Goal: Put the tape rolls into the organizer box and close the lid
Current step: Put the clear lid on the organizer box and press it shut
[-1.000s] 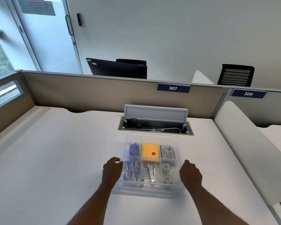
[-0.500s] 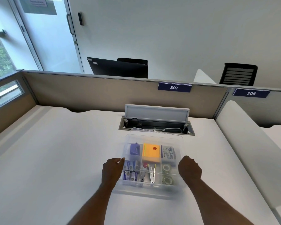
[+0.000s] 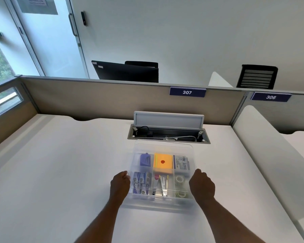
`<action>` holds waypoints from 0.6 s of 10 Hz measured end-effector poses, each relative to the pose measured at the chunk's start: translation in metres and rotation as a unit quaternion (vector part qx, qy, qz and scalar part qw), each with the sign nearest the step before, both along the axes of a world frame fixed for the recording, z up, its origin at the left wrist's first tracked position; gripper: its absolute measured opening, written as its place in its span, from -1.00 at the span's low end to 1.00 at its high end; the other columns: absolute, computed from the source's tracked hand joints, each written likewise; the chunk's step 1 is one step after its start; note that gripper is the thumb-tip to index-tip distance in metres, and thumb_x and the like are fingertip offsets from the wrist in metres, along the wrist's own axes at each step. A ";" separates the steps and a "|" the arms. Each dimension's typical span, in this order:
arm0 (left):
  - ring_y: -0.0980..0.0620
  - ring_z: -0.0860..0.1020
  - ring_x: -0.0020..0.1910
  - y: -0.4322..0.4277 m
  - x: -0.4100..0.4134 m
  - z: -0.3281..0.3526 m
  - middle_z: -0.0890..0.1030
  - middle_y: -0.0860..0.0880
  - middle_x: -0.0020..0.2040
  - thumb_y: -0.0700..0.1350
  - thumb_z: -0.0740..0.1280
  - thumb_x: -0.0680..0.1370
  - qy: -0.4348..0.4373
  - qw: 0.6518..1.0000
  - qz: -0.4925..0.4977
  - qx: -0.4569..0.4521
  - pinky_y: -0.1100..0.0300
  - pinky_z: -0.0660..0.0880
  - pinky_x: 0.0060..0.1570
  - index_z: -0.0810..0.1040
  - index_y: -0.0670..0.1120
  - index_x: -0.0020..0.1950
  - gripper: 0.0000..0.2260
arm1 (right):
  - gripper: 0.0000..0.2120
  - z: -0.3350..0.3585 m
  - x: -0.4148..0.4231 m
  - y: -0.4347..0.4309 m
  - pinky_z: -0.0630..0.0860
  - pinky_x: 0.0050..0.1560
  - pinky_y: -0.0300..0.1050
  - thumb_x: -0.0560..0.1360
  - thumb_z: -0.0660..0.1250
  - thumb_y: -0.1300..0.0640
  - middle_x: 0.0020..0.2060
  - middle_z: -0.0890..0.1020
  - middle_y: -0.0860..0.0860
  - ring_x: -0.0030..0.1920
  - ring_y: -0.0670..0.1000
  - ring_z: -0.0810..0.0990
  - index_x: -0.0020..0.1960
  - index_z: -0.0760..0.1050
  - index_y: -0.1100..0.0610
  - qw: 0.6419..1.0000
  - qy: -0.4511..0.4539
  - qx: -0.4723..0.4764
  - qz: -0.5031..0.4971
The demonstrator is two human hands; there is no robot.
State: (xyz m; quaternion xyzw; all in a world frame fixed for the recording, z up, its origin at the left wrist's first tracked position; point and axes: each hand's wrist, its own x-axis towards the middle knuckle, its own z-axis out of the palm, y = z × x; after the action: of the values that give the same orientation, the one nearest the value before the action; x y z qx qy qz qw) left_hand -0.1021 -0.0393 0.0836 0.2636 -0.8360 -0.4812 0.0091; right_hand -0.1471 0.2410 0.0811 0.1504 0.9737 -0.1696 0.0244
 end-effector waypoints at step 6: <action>-0.32 0.55 0.09 0.014 0.010 -0.010 0.59 -0.36 0.10 -0.32 0.13 0.58 0.021 0.995 -0.036 -0.091 -0.03 0.45 0.10 0.38 -0.23 0.40 -0.63 | -0.26 0.018 0.030 -0.003 -0.47 -0.46 -0.21 -0.38 0.55 -0.15 -0.40 -0.22 0.22 -0.80 -0.13 0.28 -0.54 0.10 0.12 0.976 0.135 0.167 -0.021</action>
State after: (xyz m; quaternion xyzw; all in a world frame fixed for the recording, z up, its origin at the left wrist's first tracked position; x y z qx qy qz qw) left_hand -0.0918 -0.0248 0.0738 0.2208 -0.8850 -0.4086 0.0333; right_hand -0.1170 0.2382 0.0990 0.1489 0.9791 -0.0236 -0.1366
